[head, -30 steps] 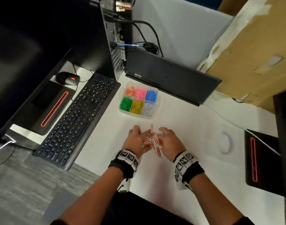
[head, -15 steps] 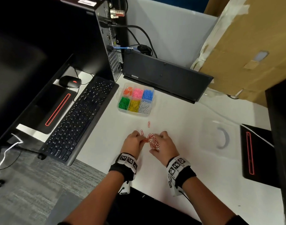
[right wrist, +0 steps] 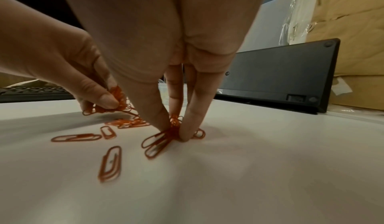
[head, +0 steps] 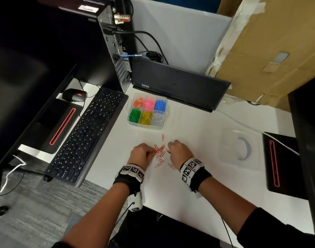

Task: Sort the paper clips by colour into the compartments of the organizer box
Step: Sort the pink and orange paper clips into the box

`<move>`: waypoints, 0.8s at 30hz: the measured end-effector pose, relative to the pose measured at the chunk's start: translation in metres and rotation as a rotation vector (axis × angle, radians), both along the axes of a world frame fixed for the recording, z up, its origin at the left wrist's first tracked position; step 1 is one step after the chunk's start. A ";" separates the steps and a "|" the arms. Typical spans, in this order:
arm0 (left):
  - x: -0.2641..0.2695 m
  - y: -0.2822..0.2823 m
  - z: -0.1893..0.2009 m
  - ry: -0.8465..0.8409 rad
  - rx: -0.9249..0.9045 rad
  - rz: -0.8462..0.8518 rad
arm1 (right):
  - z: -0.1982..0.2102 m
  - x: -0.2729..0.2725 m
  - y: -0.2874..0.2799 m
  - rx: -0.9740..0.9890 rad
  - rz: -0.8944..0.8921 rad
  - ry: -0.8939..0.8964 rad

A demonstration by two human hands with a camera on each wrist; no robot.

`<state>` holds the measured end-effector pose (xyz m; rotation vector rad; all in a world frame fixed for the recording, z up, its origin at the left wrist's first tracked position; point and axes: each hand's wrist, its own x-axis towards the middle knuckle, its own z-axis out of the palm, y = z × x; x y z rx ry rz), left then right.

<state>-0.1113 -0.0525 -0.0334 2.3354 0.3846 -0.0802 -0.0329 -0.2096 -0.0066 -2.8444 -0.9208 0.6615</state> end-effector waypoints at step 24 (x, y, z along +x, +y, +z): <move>0.118 0.120 0.054 -0.137 -0.164 0.217 | 0.083 0.129 0.005 0.976 -0.702 0.924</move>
